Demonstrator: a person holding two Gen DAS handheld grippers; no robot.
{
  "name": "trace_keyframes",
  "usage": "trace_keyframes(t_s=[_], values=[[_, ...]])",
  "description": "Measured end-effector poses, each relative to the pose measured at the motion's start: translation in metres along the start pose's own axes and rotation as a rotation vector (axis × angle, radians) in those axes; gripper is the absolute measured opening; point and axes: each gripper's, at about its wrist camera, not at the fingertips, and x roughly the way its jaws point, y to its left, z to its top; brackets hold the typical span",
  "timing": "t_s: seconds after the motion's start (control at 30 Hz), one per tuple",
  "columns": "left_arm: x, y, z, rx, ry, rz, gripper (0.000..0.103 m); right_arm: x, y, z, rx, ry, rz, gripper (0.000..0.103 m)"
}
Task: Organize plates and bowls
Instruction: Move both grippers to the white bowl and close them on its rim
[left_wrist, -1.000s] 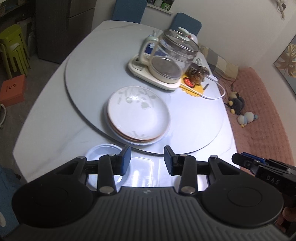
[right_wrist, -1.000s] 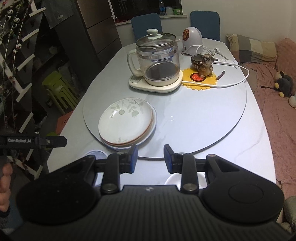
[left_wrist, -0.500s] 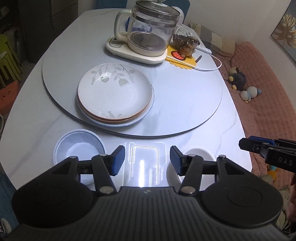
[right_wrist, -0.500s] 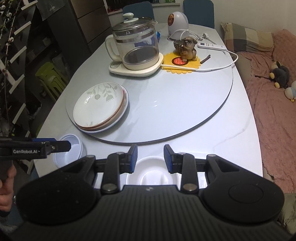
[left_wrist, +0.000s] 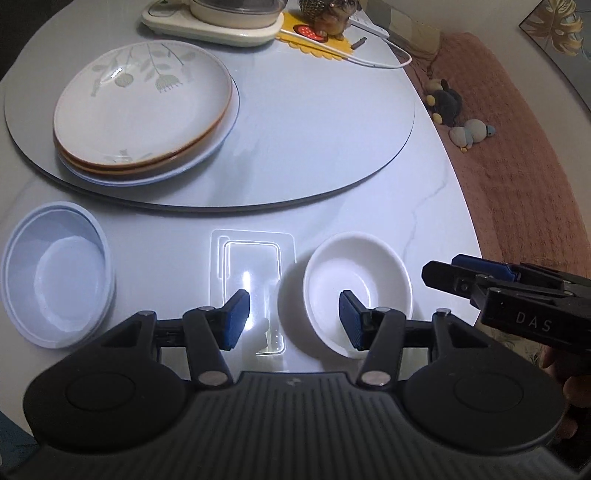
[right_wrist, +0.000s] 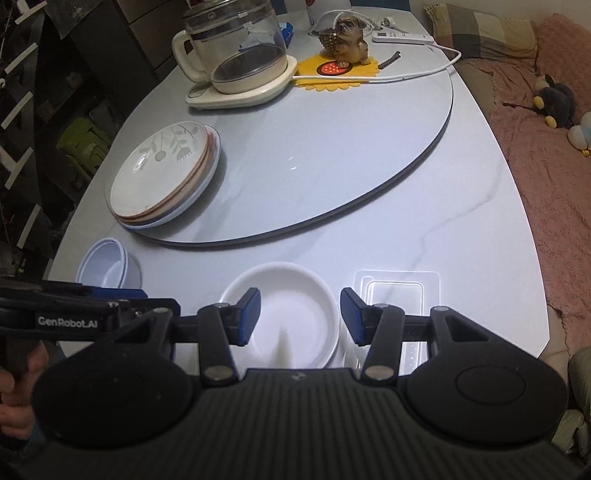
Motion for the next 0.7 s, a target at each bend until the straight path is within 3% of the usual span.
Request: trace_keyframes(t_s=[0.13, 0.3, 0.5, 0.7], values=[[0.021, 0.000, 0.000, -0.002, 0.018, -0.025, 0.052, 0.018, -0.007, -0.004, 0.036, 0.019, -0.007, 0.049], [0.042, 0.001, 0.000, 0.005, 0.040, -0.045, 0.036, 0.038, -0.011, -0.007, 0.030, 0.038, -0.025, 0.034], [0.064, -0.001, -0.004, 0.021, 0.068, -0.057, 0.024, 0.055, -0.021, -0.011, 0.066, 0.048, -0.026, 0.016], [0.065, -0.001, -0.003, 0.010, 0.067, -0.066, 0.022, 0.054, -0.020, -0.008, 0.079, 0.047, -0.014, 0.014]])
